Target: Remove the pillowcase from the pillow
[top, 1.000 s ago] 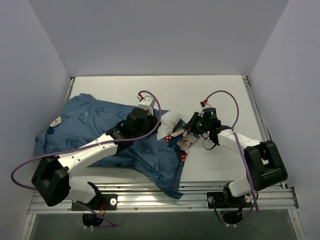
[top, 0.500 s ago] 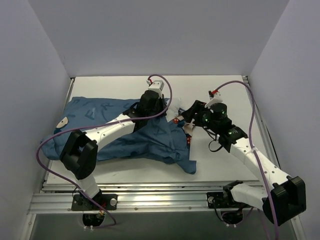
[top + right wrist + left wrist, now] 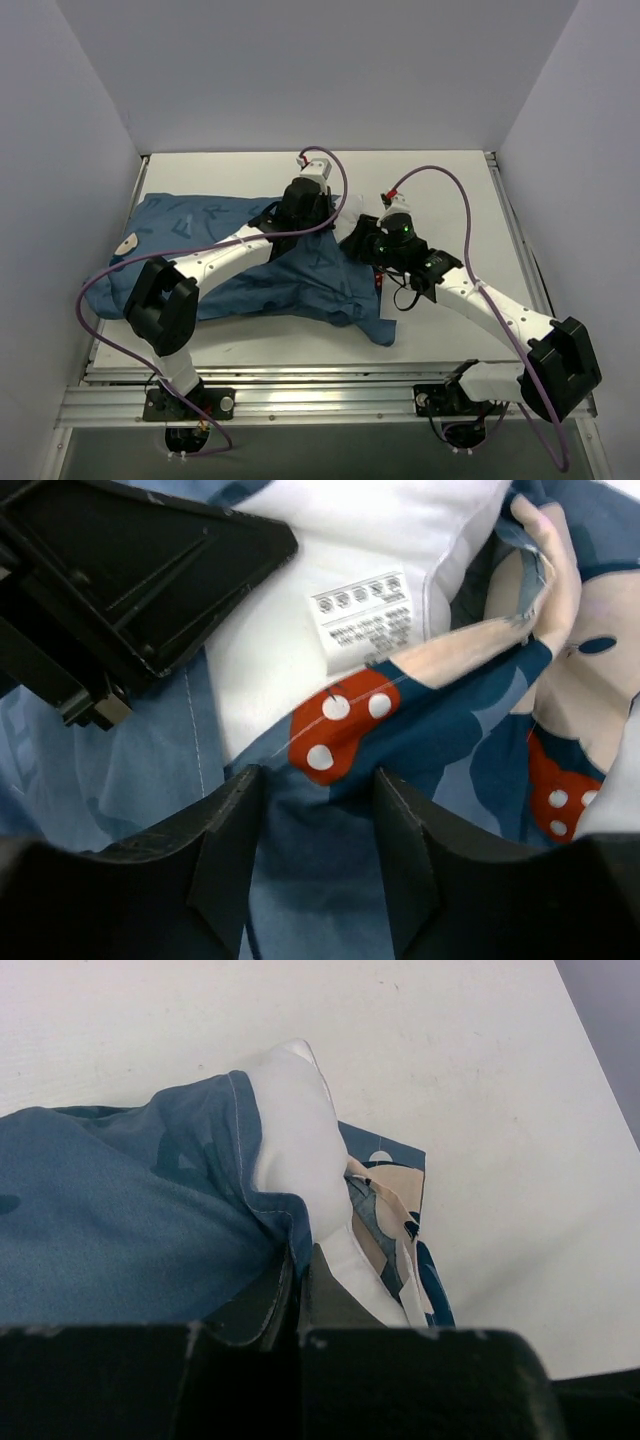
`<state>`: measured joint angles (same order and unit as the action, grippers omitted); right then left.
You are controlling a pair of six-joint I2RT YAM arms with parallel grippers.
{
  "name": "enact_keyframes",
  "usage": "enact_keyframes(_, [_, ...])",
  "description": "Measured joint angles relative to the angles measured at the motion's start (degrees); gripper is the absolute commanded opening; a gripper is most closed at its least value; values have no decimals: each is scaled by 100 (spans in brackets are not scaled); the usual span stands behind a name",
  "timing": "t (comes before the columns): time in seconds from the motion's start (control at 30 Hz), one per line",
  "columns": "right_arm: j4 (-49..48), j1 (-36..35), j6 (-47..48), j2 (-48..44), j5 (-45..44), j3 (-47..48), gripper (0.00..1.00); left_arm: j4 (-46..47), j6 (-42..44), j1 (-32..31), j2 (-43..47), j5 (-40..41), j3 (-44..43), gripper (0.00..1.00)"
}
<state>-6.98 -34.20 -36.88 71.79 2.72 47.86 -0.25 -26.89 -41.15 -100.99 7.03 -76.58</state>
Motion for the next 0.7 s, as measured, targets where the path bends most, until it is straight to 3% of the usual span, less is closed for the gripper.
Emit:
enact_keyframes(0.03, [-15, -44, -39, -4, -90, -17, 35, -24, 15, -2, -37, 2, -50, 2])
enact_keyframes(0.07, [-37, -61, -66, -13, -164, -59, 23, -42, 17, 0, -79, 2, -98, 2])
enact_keyframes(0.2, [-111, -79, -186, -140, -450, -413, 0, -63, 24, -2, -210, 0, -199, 2])
enact_keyframes(0.43, [4, -109, -369, -839, -822, -1078, 0, -87, -127, 146, -267, -4, -284, 2])
enact_keyframes(0.7, [149, 144, -704, -1475, -868, -1923, 0, -216, -688, 918, -278, -199, -710, 2])
